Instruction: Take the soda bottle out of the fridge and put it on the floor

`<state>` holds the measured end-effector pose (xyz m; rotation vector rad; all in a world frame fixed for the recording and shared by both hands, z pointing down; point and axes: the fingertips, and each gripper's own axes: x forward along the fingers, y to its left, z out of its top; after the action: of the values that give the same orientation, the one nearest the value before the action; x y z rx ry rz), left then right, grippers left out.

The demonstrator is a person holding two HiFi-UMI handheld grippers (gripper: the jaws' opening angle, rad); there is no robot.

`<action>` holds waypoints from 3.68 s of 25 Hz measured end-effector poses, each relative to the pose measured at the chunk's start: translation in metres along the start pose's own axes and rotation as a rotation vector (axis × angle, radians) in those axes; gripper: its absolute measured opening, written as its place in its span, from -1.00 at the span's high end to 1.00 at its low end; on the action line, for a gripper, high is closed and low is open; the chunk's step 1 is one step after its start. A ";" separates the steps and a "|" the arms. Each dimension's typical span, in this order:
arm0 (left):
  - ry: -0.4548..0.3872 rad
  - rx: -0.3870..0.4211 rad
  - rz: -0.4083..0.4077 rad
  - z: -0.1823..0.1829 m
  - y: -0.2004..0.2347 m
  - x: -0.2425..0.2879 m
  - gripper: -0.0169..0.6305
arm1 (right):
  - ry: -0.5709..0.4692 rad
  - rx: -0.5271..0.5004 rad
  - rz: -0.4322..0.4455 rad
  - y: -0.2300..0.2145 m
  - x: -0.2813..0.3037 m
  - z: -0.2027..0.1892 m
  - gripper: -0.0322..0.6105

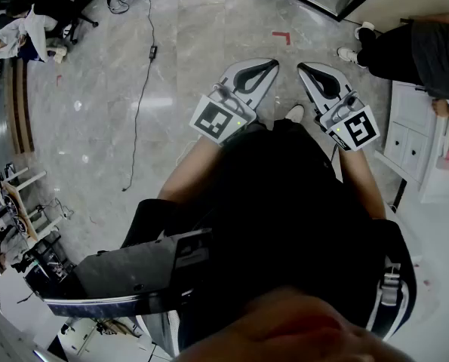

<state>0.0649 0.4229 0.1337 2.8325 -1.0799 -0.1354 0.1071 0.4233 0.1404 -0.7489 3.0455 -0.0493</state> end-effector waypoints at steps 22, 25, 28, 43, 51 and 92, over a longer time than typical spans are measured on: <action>0.022 0.001 0.047 -0.006 -0.016 0.065 0.95 | -0.017 0.023 0.103 -0.044 -0.037 -0.003 0.86; 0.034 -0.001 0.069 -0.009 -0.017 0.075 0.95 | -0.014 0.024 0.116 -0.053 -0.042 -0.005 0.86; 0.031 0.014 0.089 -0.008 -0.013 0.082 0.95 | -0.025 0.031 0.106 -0.064 -0.043 -0.003 0.86; 0.032 0.036 0.018 -0.003 0.100 0.104 0.95 | -0.033 0.063 0.010 -0.130 0.057 -0.002 0.86; 0.025 -0.033 -0.031 0.004 0.196 0.109 0.95 | -0.011 0.039 -0.030 -0.159 0.142 -0.008 0.86; 0.069 0.080 0.166 -0.027 0.436 0.348 0.95 | 0.042 0.016 -0.055 -0.507 0.269 -0.082 0.86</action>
<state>0.0398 -0.1312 0.2019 2.7774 -1.3262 0.0200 0.1032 -0.1477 0.2394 -0.8407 3.0594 -0.0908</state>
